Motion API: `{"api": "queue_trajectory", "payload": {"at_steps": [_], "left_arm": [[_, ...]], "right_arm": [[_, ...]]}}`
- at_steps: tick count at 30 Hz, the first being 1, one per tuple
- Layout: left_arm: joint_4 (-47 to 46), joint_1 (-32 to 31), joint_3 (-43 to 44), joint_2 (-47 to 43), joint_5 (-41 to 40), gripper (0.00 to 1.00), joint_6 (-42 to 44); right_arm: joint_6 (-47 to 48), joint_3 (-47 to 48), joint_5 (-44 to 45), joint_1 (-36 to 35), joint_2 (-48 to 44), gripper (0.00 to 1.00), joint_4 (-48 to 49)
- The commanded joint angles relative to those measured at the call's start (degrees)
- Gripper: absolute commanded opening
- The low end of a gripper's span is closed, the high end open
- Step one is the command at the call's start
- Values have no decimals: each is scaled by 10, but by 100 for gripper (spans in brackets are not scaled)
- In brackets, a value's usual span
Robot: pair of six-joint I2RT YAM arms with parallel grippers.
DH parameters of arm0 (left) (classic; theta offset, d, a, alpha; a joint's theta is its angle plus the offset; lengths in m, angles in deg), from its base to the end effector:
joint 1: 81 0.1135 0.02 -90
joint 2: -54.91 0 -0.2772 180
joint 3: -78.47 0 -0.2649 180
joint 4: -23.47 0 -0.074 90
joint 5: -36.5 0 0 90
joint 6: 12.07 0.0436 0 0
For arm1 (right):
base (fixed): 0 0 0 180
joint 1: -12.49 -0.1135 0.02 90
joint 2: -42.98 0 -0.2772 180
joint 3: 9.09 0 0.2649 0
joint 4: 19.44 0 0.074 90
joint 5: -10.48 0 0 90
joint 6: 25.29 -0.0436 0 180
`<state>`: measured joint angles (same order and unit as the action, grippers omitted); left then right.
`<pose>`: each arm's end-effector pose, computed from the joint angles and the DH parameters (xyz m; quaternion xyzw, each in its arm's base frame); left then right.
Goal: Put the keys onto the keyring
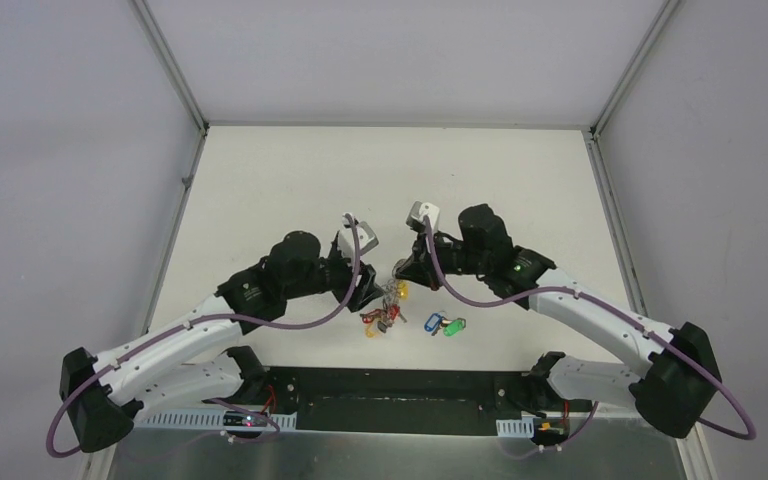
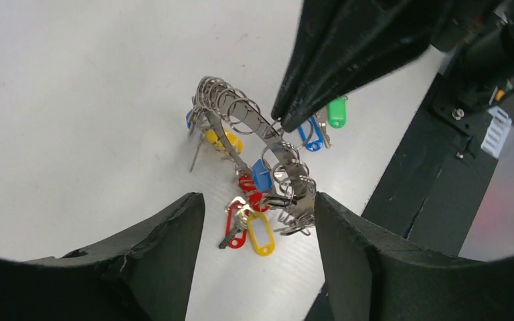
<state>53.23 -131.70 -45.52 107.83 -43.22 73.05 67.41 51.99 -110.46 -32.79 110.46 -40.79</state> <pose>0.1345 -0.1766 0.2965 0.3733 0.7625 -0.3112 0.4270 0.1780 0.2116 0.2882 -0.4614 0.6977 0.3936 0.3813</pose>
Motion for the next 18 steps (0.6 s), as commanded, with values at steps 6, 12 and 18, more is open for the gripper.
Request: {"api": "queue_trajectory", "payload": {"at_steps": [6,12,18], "left_arm": [[-166,-4,-94,-97,157,56,261],[-166,-4,-77,-56,216,43,276],[-165,-4,-62,-21,236,36,270]], "right_arm": [[108,-28,-99,4,-69,0,32],[148,-36,-170,3,-71,0,44],[151,-33,-175,4,-68,0,45]]}}
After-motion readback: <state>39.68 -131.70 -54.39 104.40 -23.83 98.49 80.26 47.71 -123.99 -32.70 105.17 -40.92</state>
